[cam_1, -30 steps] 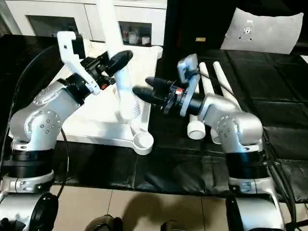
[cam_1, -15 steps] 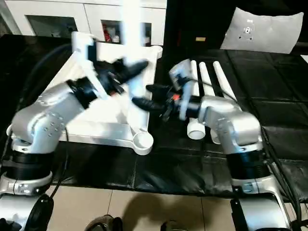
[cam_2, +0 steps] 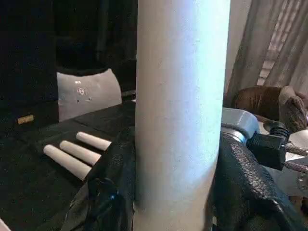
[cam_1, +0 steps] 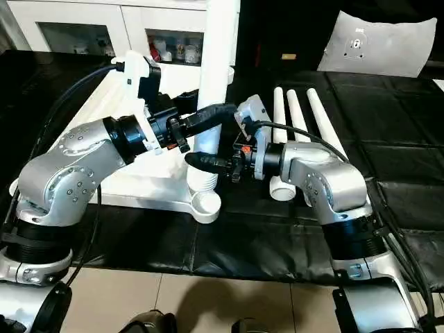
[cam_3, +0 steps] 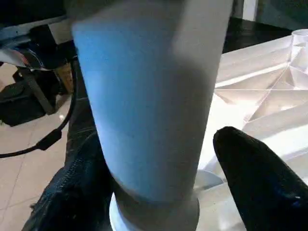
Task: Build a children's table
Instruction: Pick table leg
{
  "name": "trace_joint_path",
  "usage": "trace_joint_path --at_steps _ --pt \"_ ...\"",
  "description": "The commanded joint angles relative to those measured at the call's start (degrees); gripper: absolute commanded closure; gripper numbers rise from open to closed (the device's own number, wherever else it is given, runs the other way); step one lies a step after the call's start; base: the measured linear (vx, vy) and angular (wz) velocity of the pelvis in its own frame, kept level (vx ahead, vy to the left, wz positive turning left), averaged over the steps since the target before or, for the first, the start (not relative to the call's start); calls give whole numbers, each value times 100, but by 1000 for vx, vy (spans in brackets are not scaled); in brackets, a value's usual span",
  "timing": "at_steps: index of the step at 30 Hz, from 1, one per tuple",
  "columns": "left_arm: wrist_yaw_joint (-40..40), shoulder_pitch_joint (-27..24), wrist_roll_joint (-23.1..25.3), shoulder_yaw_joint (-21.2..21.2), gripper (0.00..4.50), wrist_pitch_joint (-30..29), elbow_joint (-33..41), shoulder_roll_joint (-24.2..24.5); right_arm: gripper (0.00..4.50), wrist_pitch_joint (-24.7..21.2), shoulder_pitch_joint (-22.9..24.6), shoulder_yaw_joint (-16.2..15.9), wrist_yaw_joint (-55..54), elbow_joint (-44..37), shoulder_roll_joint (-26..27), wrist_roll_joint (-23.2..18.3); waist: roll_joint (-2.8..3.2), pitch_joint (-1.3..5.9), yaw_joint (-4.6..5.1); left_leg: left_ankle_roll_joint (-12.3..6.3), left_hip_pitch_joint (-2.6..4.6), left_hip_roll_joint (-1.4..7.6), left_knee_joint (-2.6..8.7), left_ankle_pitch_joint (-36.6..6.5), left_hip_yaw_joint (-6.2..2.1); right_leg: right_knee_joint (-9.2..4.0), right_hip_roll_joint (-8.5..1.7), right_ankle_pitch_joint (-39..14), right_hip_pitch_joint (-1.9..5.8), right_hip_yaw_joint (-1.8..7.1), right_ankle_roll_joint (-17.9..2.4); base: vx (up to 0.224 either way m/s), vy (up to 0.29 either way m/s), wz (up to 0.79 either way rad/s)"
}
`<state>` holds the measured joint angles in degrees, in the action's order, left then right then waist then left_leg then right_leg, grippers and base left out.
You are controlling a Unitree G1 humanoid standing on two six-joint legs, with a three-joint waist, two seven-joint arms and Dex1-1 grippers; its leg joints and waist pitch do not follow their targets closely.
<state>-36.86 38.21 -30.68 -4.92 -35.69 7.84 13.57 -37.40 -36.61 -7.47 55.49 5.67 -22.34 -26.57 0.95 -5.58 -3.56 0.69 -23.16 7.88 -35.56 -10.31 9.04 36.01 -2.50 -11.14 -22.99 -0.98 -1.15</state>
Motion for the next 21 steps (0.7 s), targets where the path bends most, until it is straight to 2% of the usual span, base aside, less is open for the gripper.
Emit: trace_joint_path --at_steps 1,3,6,8,12,21 --pt "-65 24 -132 39 264 22 212 -37 145 -45 18 -36 34 33 24 -71 -59 503 -16 -228 139 443 382 -602 -124 -403 -550 -766 307 225 -1392 0 0 0" --pt "-55 33 -174 66 264 2 217 -72 180 -78 24 -6 50 34 53 -113 -64 503 -20 -241 140 443 379 -579 -121 -401 -547 -739 306 226 -1405 0 0 0" --pt "-61 39 -178 71 264 1 213 -76 190 -93 22 19 46 40 74 -132 -61 507 -20 -264 138 440 372 -563 -119 -399 -545 -713 308 224 -1417 0 0 0" --pt "-53 29 -232 103 264 -17 223 -110 223 -132 22 87 53 48 113 -193 -60 509 -23 -270 138 440 372 -536 -121 -394 -548 -695 313 221 -1423 0 0 0" --pt "-56 24 -255 121 264 -26 224 -117 249 -134 35 94 86 31 104 -203 -60 511 -25 -260 143 440 370 -557 -121 -397 -549 -738 314 220 -1414 0 0 0" --pt "-94 35 -383 172 264 -122 234 -127 257 -144 54 90 111 2 81 -201 -61 495 -22 -271 136 434 370 -527 -120 -397 -546 -717 311 221 -1404 0 0 0"
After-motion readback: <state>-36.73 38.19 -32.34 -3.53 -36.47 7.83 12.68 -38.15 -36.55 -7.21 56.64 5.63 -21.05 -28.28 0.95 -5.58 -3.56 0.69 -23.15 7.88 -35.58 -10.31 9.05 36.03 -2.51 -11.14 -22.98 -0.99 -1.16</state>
